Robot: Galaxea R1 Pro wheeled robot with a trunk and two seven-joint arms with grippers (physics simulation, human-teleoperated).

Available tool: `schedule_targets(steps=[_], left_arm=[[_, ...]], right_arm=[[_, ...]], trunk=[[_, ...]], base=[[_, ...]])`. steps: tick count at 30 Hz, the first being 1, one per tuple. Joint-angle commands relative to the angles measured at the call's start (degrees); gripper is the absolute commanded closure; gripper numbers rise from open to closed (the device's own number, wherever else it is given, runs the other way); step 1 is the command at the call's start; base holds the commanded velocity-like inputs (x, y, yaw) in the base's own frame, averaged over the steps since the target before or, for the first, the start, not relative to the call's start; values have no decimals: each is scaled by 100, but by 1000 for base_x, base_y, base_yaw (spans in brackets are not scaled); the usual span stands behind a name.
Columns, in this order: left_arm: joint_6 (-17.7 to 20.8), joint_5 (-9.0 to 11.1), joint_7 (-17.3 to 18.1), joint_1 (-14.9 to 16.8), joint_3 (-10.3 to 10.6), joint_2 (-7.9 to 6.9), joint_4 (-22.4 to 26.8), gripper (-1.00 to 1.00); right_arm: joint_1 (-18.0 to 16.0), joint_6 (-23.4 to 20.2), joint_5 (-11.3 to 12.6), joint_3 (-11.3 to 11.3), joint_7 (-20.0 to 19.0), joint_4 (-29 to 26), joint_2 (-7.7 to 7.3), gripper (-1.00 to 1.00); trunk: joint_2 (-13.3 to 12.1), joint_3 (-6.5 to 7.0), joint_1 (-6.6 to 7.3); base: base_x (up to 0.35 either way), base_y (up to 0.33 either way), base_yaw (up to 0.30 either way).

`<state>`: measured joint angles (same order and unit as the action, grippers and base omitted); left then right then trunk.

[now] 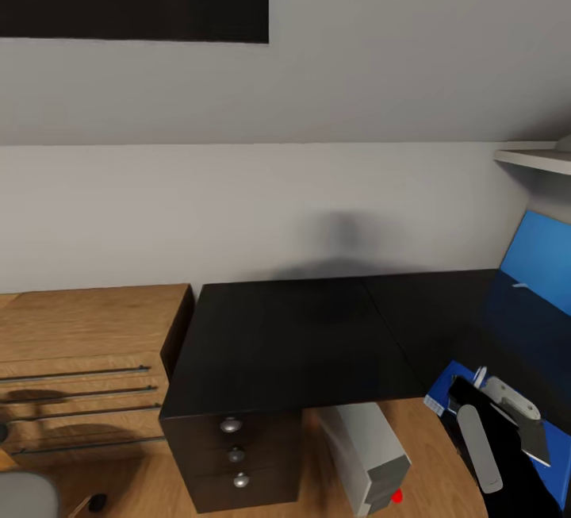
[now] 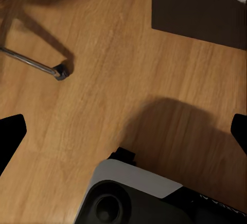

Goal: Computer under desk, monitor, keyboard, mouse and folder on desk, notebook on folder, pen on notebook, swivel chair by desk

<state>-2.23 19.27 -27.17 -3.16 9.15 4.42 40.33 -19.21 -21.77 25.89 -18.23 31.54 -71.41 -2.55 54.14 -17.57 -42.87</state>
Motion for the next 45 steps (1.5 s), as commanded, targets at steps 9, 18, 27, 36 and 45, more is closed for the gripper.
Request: schedule_targets(steps=[9, 18, 27, 36, 45], left_arm=[[-23, 60, -34, -1, 18, -6, 10, -100], [-21, 60, -34, -1, 17, -5, 10, -100], [-23, 64, -34, -1, 17, -3, 10, -100], [-23, 68, -34, -1, 23, -2, 10, -100], [-23, 75, -41, -1, 19, -2, 10, -100]], right_arm=[[-3, -38, -254, 12, -1, 63, -206, 100], [-8, -46, -284, 12, -18, 478, -654, 100], [-50, -47, -288, 12, -24, 844, -834, 100], [-286, -41, -300, 67, -37, 1441, -909, 100], [-377, -33, -304, 96, -100, 1610, -914, 100]], trunk=[[5, -6, -3], [5, -6, -3], [5, -6, -3], [5, -6, -3], [5, -6, -3]], base=[[106, -102, 0], [4, -4, 0], [0, 0, 0], [0, 0, 0], [0, 0, 0]])
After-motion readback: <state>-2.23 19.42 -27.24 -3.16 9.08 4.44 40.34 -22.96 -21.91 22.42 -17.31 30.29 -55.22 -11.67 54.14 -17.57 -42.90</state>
